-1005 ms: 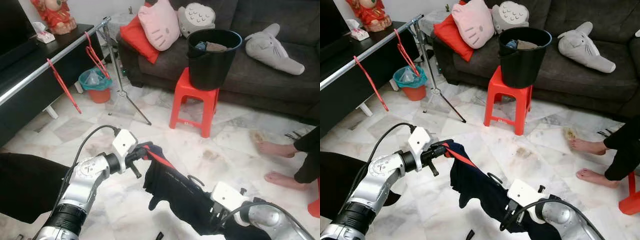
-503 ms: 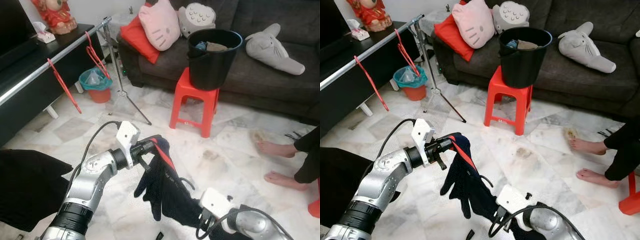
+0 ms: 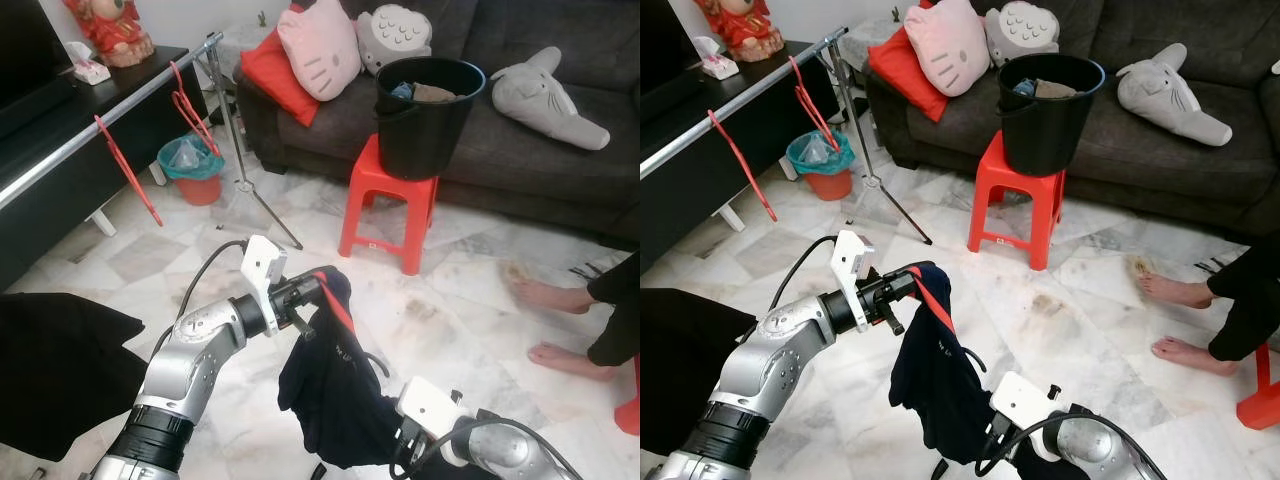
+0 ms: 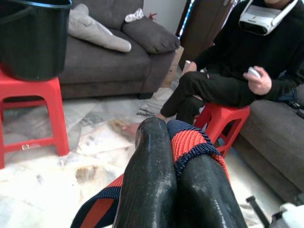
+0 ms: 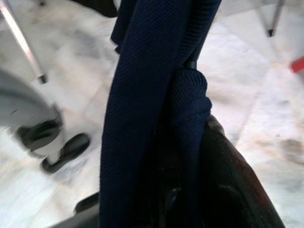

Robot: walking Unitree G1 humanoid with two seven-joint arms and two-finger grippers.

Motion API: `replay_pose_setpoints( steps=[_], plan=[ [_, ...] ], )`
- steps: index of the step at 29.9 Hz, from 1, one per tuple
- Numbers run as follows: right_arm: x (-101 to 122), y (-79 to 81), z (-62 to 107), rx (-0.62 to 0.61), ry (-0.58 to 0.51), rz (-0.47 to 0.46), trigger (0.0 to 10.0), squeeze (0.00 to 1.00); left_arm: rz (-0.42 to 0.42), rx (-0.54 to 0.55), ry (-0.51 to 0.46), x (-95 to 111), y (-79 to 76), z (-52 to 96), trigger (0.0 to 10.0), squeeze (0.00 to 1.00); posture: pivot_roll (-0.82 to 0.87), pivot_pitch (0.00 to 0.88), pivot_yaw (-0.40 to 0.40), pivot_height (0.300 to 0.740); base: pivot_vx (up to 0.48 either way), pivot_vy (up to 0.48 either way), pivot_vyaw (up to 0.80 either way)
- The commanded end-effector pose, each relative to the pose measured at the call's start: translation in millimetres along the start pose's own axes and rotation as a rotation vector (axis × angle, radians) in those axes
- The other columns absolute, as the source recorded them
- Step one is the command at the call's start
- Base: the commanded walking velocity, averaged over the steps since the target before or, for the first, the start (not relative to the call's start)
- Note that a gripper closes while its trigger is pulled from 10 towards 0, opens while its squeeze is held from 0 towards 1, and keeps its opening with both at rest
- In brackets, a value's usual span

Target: Hang hanger

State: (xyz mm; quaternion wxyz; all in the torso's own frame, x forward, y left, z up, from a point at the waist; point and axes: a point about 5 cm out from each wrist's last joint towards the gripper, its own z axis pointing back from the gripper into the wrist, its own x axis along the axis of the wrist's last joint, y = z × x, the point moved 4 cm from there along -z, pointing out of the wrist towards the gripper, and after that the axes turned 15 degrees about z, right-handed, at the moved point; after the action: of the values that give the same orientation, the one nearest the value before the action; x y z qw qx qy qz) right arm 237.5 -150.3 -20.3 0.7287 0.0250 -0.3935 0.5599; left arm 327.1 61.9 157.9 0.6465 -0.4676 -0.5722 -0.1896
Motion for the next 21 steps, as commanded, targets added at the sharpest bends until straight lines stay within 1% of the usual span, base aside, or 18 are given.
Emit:
replay_pose_setpoints(
  steps=[1, 2, 3, 4, 5, 6, 7, 8, 9, 10, 11, 12, 15, 17, 18, 19, 20, 21],
  plan=[
    [-55.6, 44.5, 5.7, 0.12, 0.225, -0.054, 10.0, 0.0, -0.196, -0.047, -0.247, 77.7, -17.3, 3.8, 10.0, 0.0, -0.06, 0.072, 0.077, 0.74, 0.0, 0.0, 0.0],
    [-52.1, 34.3, 3.1, 0.049, 0.207, -0.076, 10.0, 0.0, -0.238, -0.042, -0.175, 63.1, -15.1, 2.6, 10.0, 0.0, -0.05, 0.072, 0.077, 0.74, 0.0, 0.0, 0.0],
    [-45.2, 14.7, 0.8, -0.068, 0.175, -0.094, 10.0, 0.0, -0.273, -0.033, -0.094, 42.9, -9.9, 3.9, 10.0, 0.0, -0.06, 0.073, 0.079, 0.74, 0.0, 0.0, 0.0],
    [-38.3, 3.1, 0.6, -0.13, 0.141, -0.087, 10.0, 0.0, -0.271, -0.023, -0.054, 31.4, -5.9, 5.3, 10.0, 0.0, -0.06, 0.072, 0.079, 0.74, 0.0, 0.0, 0.0],
    [-33.8, -3.9, 0.9, -0.166, 0.118, -0.081, 10.0, 0.0, -0.266, -0.016, -0.031, 24.5, -3.6, 6.4, 10.0, 0.0, -0.06, 0.072, 0.079, 0.74, 0.0, 0.0, 0.0],
    [-23.2, -15.7, 1.9, -0.226, 0.056, -0.104, 10.0, 0.0, -0.266, -0.007, 0.001, 14.2, -0.1, 8.4, 10.0, 0.0, -0.06, 0.073, 0.081, 0.74, 0.0, 0.0, 0.0],
    [-12.2, -23.3, 3.1, -0.257, -0.013, -0.149, 10.0, 0.0, -0.27, 0.011, 0.025, 6.6, 4.4, 10.3, 10.0, 0.0, -0.06, 0.072, 0.082, 0.74, 0.0, 0.0, 0.0],
    [-12.2, -23.3, 3.1, -0.257, -0.013, -0.149, 10.0, 0.0, -0.27, 0.011, 0.025, 6.6, 4.4, 10.3, 10.0, 0.0, -0.06, 0.072, 0.082, 0.74, 0.0, 0.0, 0.0],
    [-4.5, -28.7, 4.4, -0.278, -0.063, -0.179, 10.0, 0.0, -0.273, 0.025, 0.042, 1.3, 7.6, 11.8, 10.0, 0.0, -0.06, 0.072, 0.082, 0.74, 0.0, 0.0, 0.0],
    [6.1, -35.0, 6.2, -0.292, -0.126, -0.211, 10.0, 0.0, -0.293, 0.059, 0.077, -8.4, 14.7, 14.3, 10.0, 0.0, -0.06, 0.072, 0.081, 0.74, 0.0, 0.0, 0.0],
    [6.1, -35.0, 6.2, -0.292, -0.126, -0.211, 10.0, 0.0, -0.293, 0.059, 0.077, -8.4, 14.7, 14.3, 10.0, 0.0, -0.06, 0.072, 0.081, 0.74, 0.0, 0.0, 0.0],
    [8.1, -35.3, 4.8, -0.283, -0.129, -0.186, 10.0, 0.0, -0.295, 0.057, 0.079, -9.7, 14.2, 13.6, 10.0, 0.0, -0.07, 0.071, 0.081, 0.74, 0.0, 0.0, 0.0],
    [0.8, -24.0, -1.7, -0.242, -0.093, -0.171, 10.0, 0.0, -0.309, 0.03, 0.027, 2.5, 5.1, 6.5, 10.0, 0.0, -0.05, 0.069, 0.077, 0.74, 0.0, 0.0, 0.0],
    [-7.0, -12.6, -6.1, -0.219, -0.058, -0.161, 10.0, 0.0, -0.35, 0.028, -0.027, 17.2, 1.6, 1.6, 10.0, 0.0, -0.06, 0.069, 0.077, 0.74, 0.0, 0.0, 0.0],
    [-11.6, -6.8, -8.0, -0.205, -0.037, -0.173, 10.0, 0.0, -0.358, 0.026, -0.051, 24.3, -0.1, 0.1, 10.0, 0.0, -0.06, 0.069, 0.077, 0.74, 0.0, 0.0, 0.0],
    [-11.6, -6.8, -8.0, -0.205, -0.037, -0.173, 10.0, 0.0, -0.358, 0.026, -0.051, 24.3, -0.1, 0.1, 10.0, 0.0, -0.06, 0.069, 0.077, 0.74, 0.0, 0.0, 0.0],
    [-16.9, 1.3, -10.1, -0.181, -0.02, -0.194, 10.0, 0.0, -0.37, 0.021, -0.095, 34.3, -3.0, -2.0, 10.0, 0.0, -0.06, 0.068, 0.078, 0.74, 0.0, 0.0, 0.0],
    [-19.2, 5.0, -11.0, -0.171, -0.015, -0.204, 10.0, 0.0, -0.376, 0.014, -0.11, 38.2, -5.0, -3.2, 10.0, 0.0, -0.06, 0.067, 0.078, 0.74, 0.0, 0.0, 0.0]
  ],
)
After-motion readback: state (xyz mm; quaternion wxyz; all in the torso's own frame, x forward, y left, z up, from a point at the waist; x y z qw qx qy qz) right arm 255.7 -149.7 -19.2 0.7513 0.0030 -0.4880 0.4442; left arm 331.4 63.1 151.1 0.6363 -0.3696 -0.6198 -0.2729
